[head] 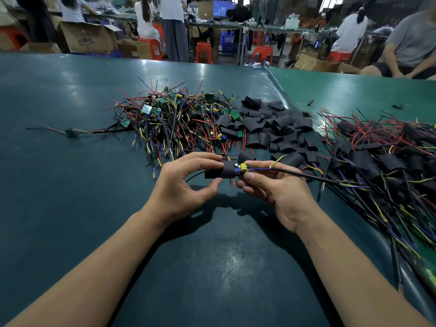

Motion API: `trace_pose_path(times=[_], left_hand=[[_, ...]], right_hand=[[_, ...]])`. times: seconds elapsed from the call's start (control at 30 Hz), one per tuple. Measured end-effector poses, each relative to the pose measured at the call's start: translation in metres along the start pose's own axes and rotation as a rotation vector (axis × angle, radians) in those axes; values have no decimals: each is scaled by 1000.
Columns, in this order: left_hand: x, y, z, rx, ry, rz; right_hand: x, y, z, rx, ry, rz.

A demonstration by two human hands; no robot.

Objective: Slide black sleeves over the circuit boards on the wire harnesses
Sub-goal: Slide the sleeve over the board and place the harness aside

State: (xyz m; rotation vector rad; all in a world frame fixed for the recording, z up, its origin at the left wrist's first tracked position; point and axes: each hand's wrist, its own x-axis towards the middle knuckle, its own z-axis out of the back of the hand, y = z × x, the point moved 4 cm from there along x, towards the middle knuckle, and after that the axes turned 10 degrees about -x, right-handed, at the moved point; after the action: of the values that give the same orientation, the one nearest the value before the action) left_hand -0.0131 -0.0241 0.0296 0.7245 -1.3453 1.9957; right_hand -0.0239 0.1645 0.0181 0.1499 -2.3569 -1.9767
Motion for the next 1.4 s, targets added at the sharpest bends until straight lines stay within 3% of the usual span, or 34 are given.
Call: trace_pose_path(times=[0.3,0.5,0.57,0.63,1.07,1.2,1.4], left_hand=[[-2,4,-2,-54,27,33],[-2,3,-2,-19,13,23],[-2,1,-1,3,13,12],[-1,0,-1,-4,8,6],[-3,6,-6,13,108,61],[-2,7,-3,-64,14,61],[-4,10,-4,-178,2,89]], right_hand=[[0,-3,2,113,49,-93],[0,-2,1,-133,-36,64],[-1,1,0,-95,-42,108],[-1,3,1,-32,-12,79],[1,-5,2,-214,-69,63],[1,-6,-1,-112,-42,40],[1,-8,-2,8,35,-80]])
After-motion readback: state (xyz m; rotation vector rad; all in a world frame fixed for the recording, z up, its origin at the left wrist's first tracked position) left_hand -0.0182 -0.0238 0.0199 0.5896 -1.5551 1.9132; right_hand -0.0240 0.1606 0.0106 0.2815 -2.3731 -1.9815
